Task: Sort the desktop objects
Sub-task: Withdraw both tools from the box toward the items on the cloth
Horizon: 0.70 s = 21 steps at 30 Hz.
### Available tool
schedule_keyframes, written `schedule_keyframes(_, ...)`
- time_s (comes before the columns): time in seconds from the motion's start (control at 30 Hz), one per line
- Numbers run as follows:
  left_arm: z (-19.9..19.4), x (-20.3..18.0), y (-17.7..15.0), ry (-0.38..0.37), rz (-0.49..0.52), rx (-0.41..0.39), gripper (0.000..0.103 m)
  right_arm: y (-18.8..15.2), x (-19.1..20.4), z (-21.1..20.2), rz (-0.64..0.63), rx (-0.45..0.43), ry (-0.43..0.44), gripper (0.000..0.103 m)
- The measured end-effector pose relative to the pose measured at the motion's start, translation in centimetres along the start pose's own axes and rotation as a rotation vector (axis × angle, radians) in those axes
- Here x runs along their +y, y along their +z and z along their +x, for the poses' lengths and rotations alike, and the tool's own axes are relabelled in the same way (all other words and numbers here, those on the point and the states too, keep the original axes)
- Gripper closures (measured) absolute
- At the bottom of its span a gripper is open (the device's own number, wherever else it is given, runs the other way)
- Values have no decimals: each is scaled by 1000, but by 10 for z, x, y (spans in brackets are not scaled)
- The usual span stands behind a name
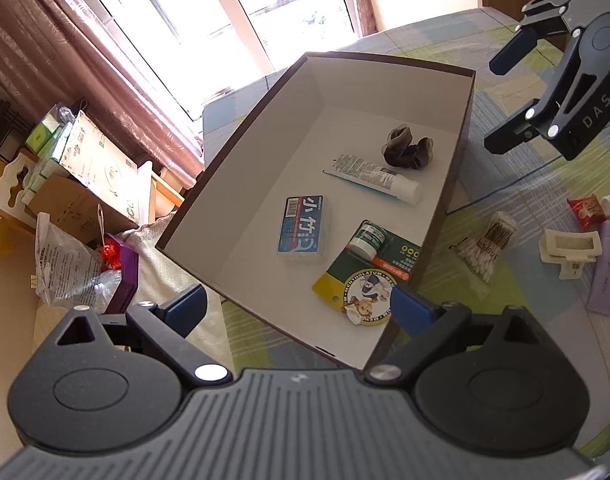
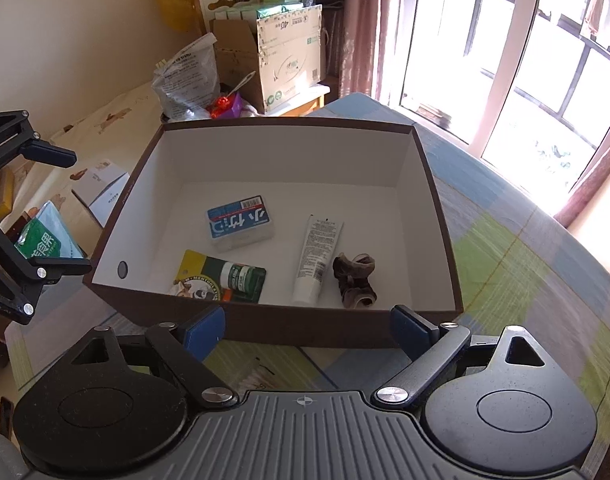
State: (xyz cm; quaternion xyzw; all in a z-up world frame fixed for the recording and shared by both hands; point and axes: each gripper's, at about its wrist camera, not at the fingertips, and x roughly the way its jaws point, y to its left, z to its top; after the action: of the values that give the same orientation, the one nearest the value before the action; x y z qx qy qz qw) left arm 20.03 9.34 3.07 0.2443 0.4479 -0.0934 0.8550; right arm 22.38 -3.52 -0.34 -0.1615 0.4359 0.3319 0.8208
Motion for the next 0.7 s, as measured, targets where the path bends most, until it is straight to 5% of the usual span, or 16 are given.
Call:
schedule_keyframes(0.37, -35, -30, -37, -11, -152, -12, 6, -39, -14, -10, -14, 12, 58, 9)
schedule_keyframes(0.7, -15, -75, -68, -77, -324, 24, 7, -70, -27, 2, -111, 38, 138, 9)
